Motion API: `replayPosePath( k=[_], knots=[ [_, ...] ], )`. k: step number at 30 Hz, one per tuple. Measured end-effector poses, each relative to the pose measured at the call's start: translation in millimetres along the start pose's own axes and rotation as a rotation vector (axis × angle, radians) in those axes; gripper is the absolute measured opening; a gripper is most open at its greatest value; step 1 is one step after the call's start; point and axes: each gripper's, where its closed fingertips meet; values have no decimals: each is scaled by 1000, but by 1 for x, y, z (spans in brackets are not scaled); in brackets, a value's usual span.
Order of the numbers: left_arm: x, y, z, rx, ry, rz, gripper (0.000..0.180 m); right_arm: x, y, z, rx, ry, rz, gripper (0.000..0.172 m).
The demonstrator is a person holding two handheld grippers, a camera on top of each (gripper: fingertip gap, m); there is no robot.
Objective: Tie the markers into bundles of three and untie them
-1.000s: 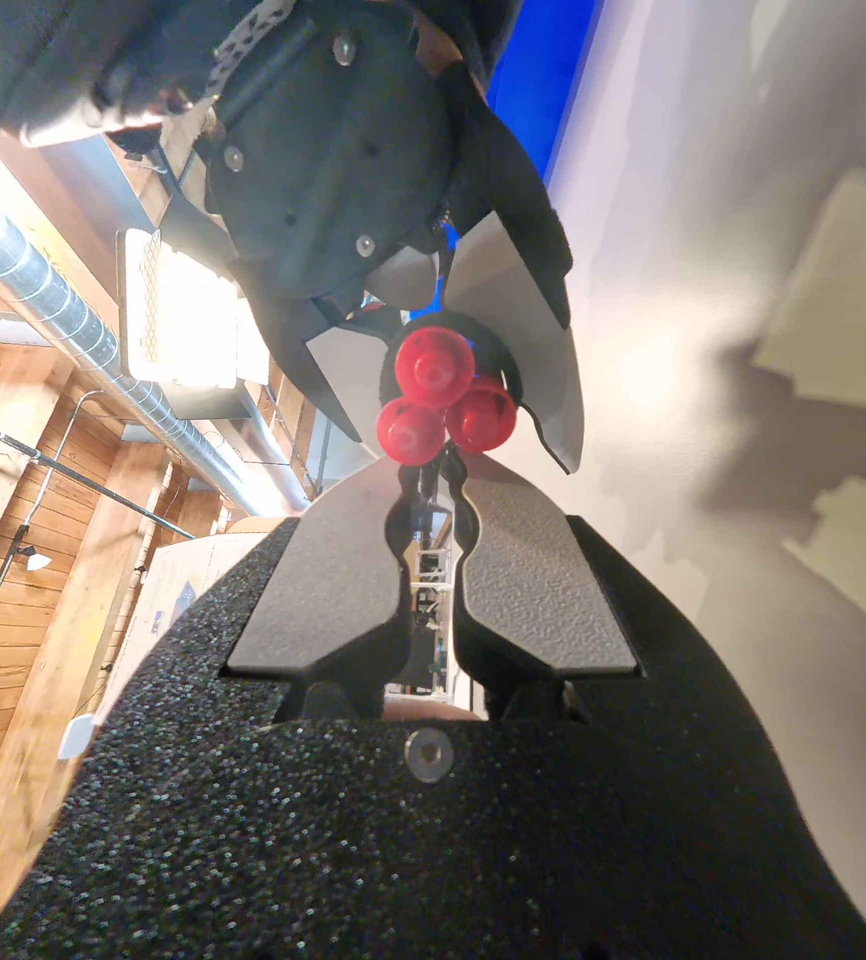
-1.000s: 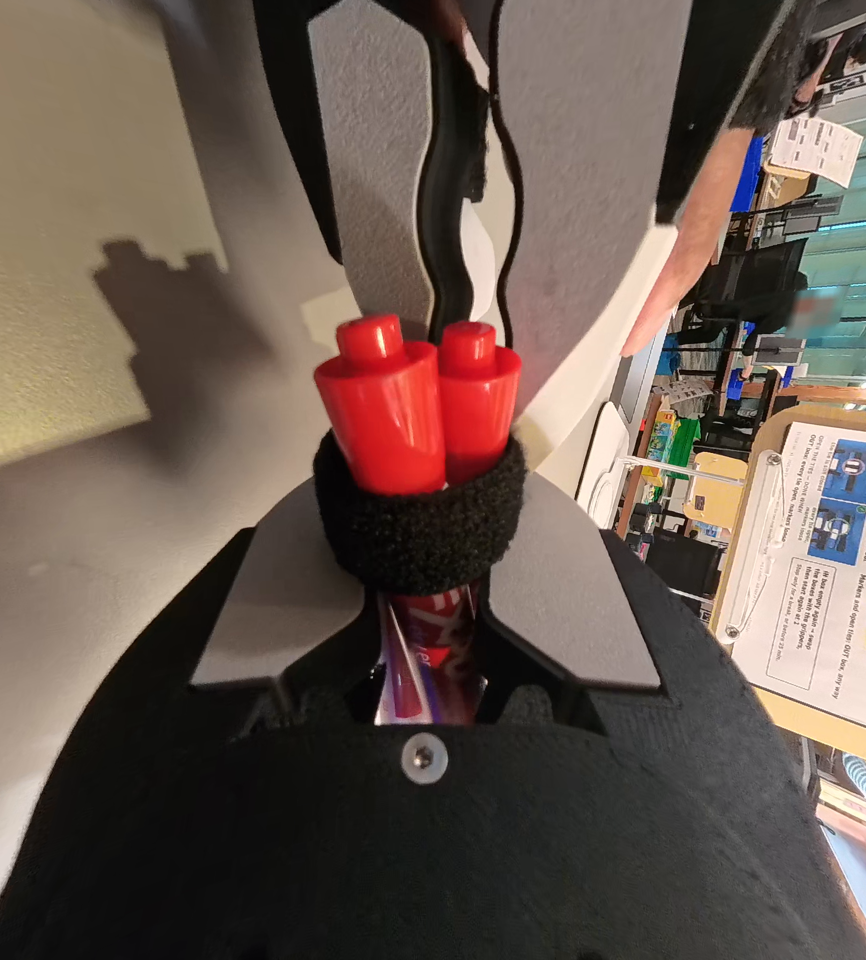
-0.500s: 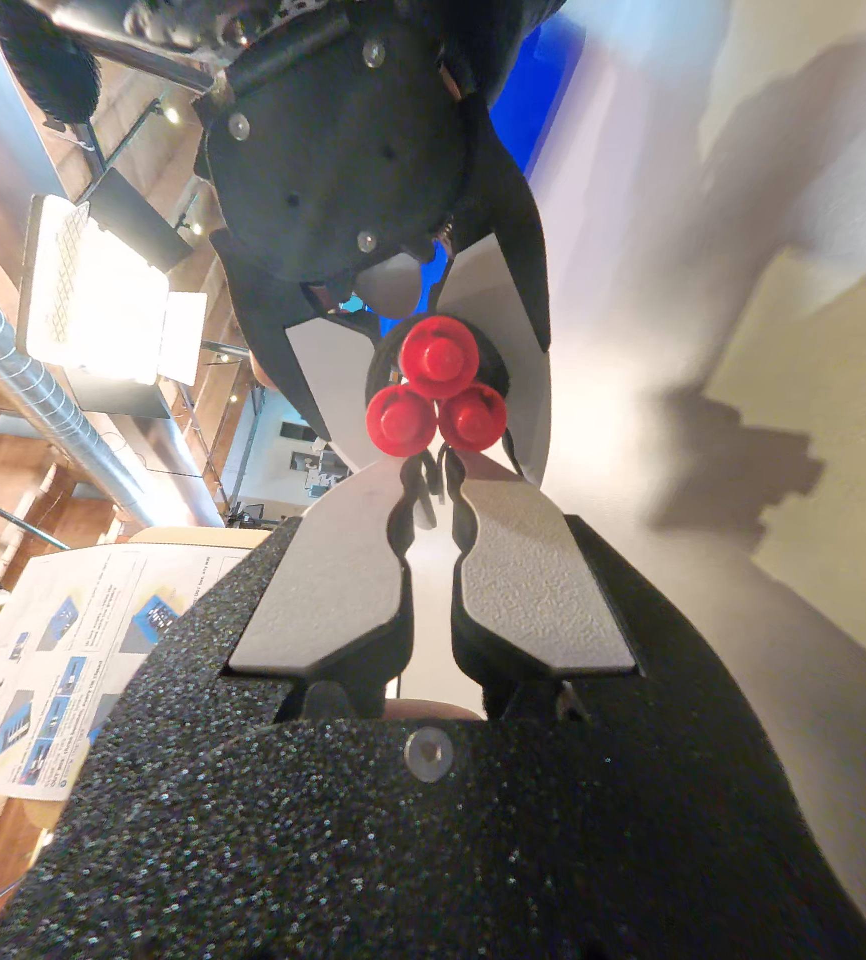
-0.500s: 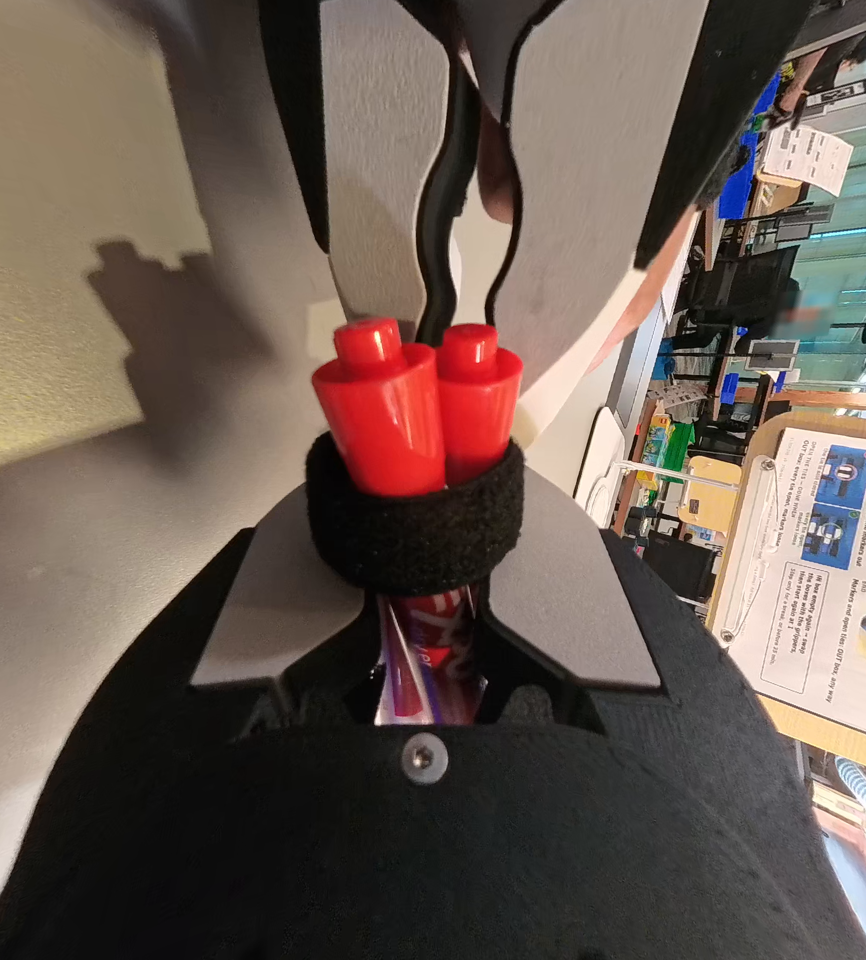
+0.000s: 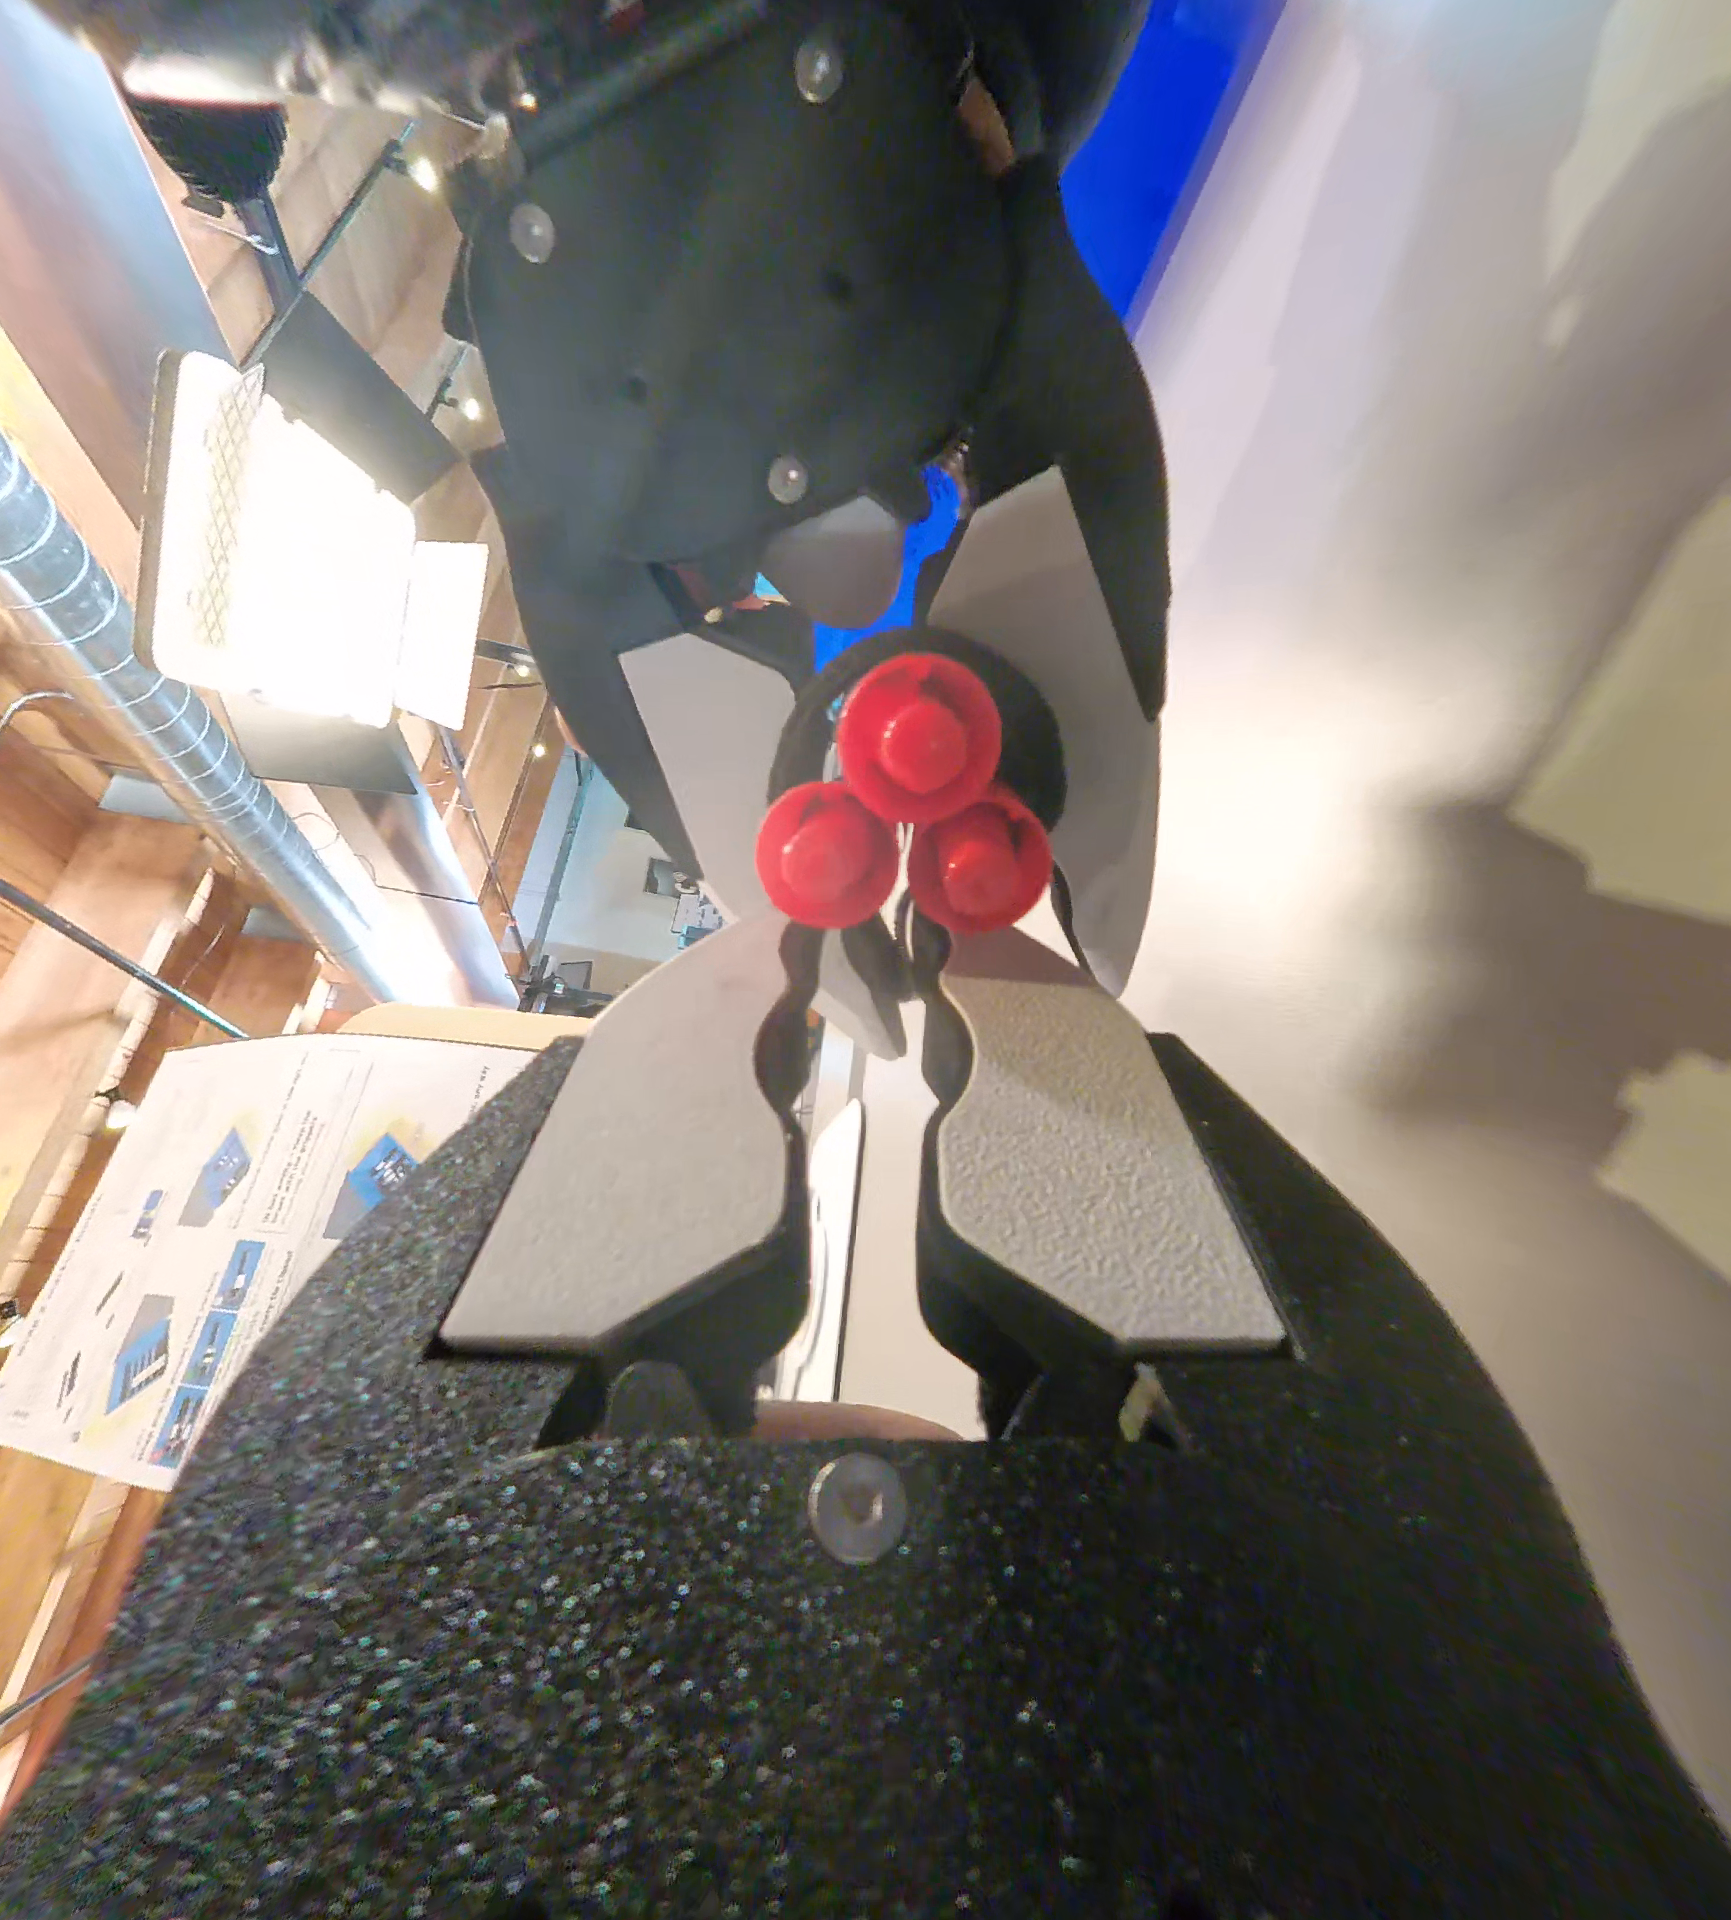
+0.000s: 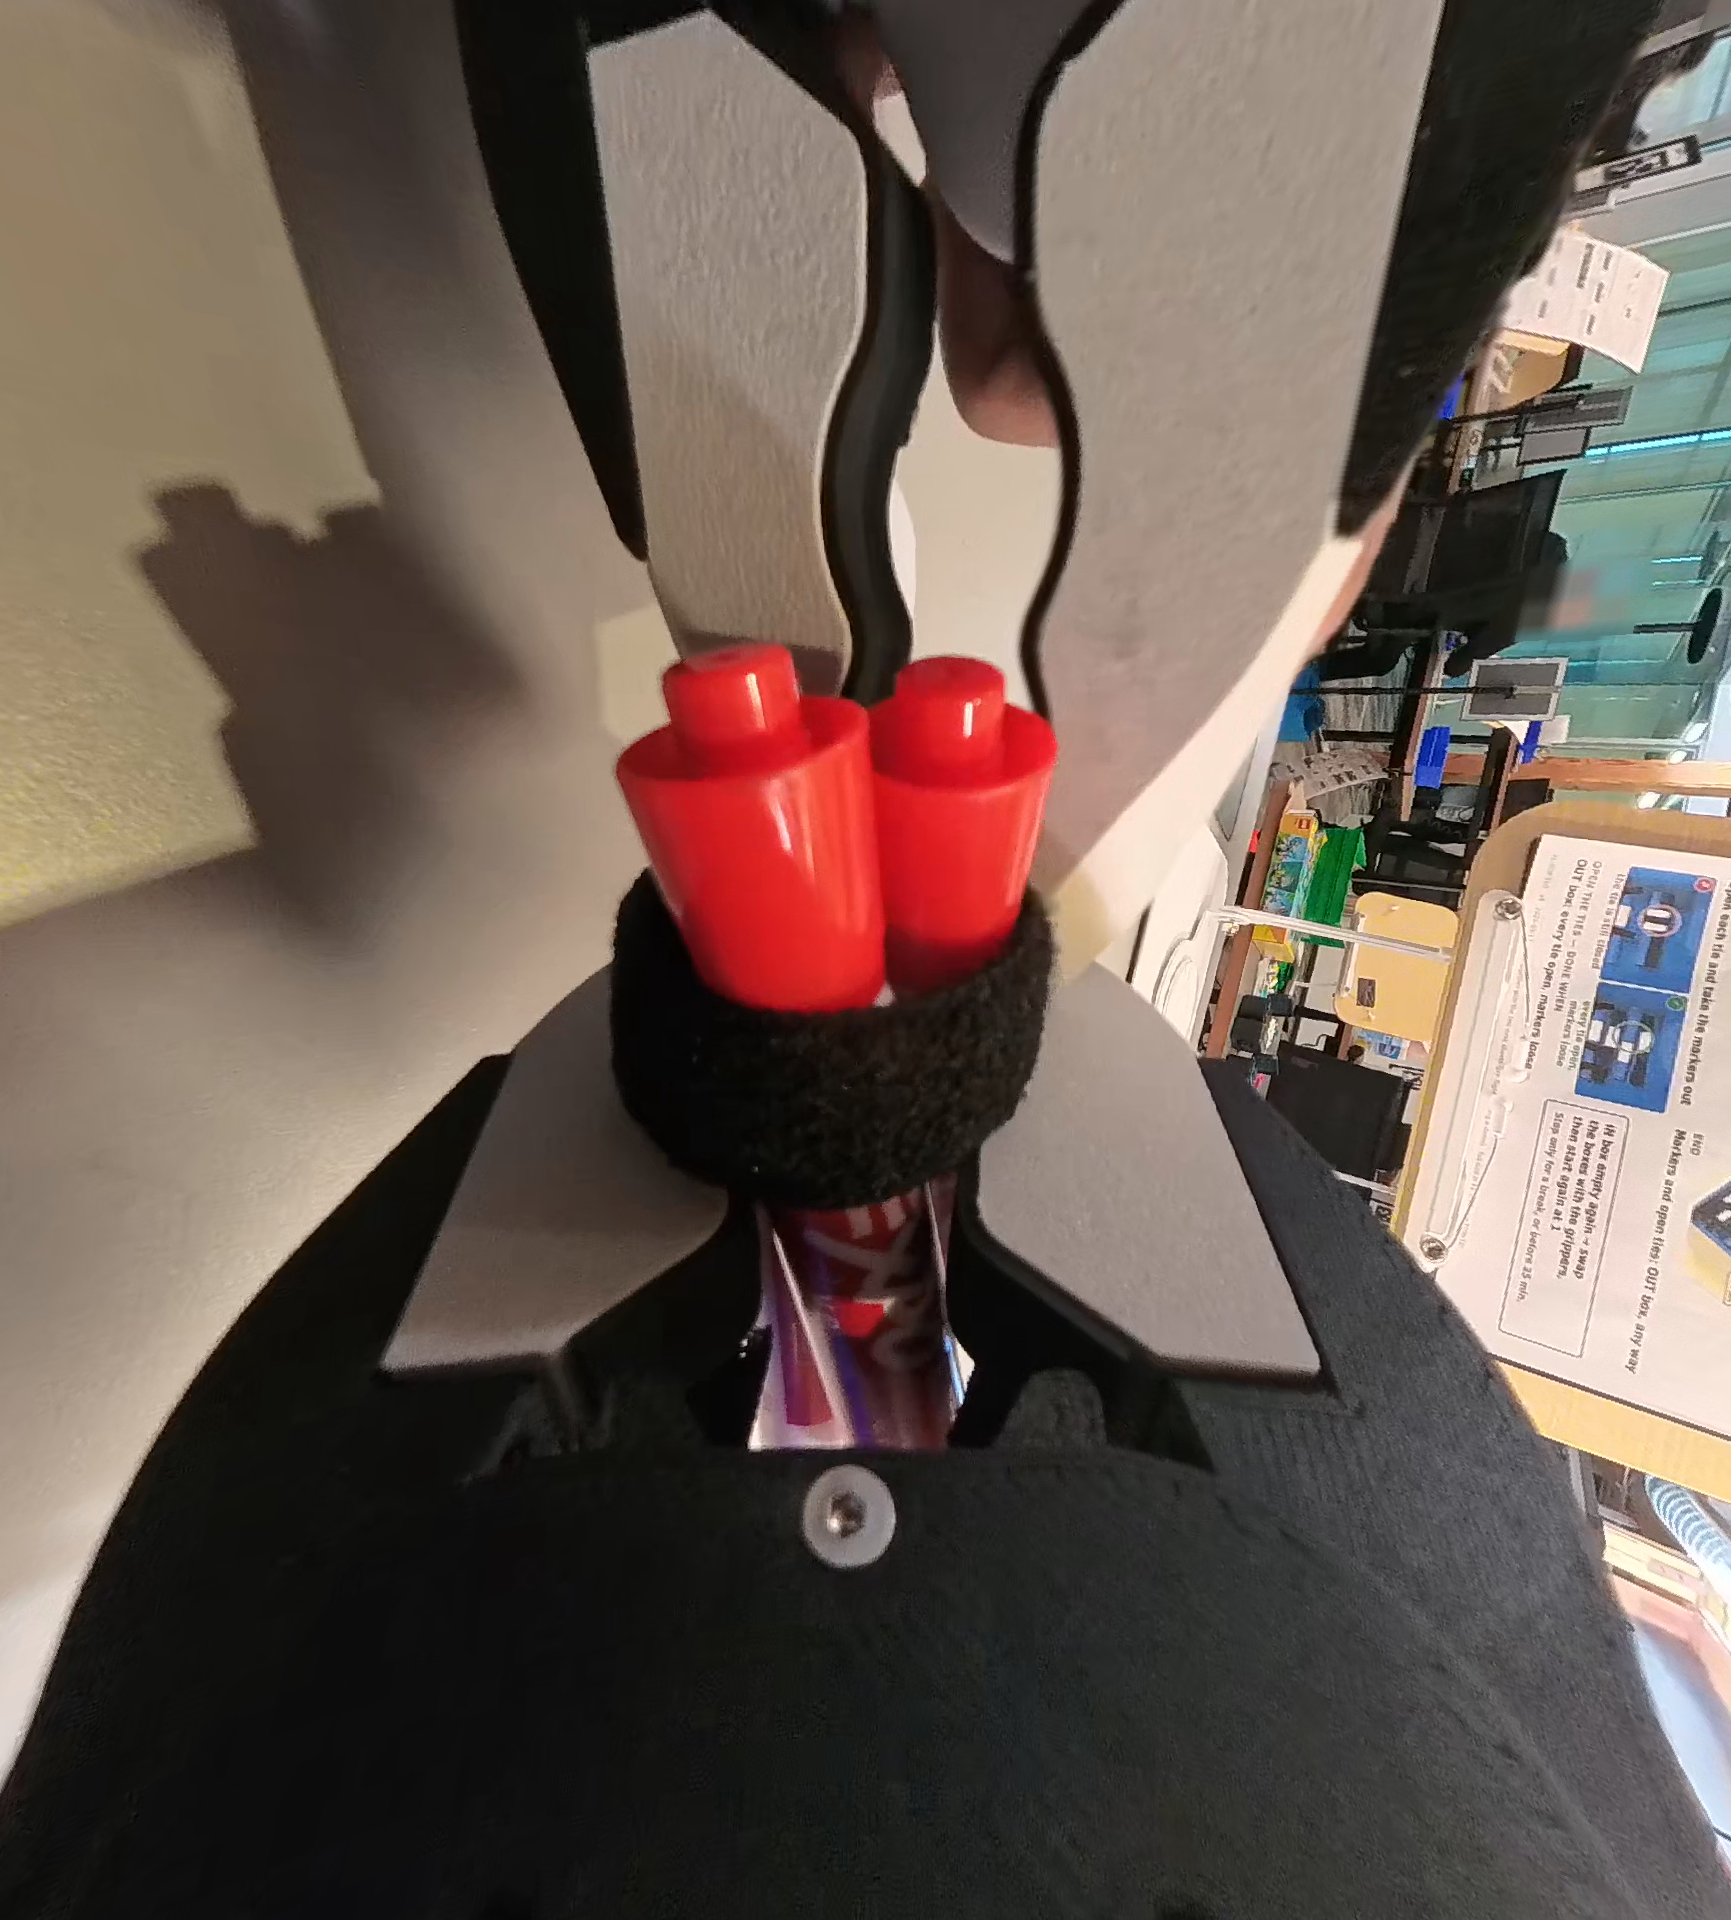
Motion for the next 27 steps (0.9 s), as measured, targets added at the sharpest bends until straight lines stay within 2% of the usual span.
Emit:
replayPosePath(
  k=[13,27],
  knots=[
    [-1,1,4,-24,-22,81,21,1,1,0,13,-10,-6,41],
    [1,-3,13,-69,-33,130,14,0,3,-1,25,-5,-4,41]
  ],
)
Point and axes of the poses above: each gripper's, where its closed fingertips meet, z back along the fingers, x out of its top, y = z × x across the jaws, and after that the axes turned 2 degrees about x, right-handed
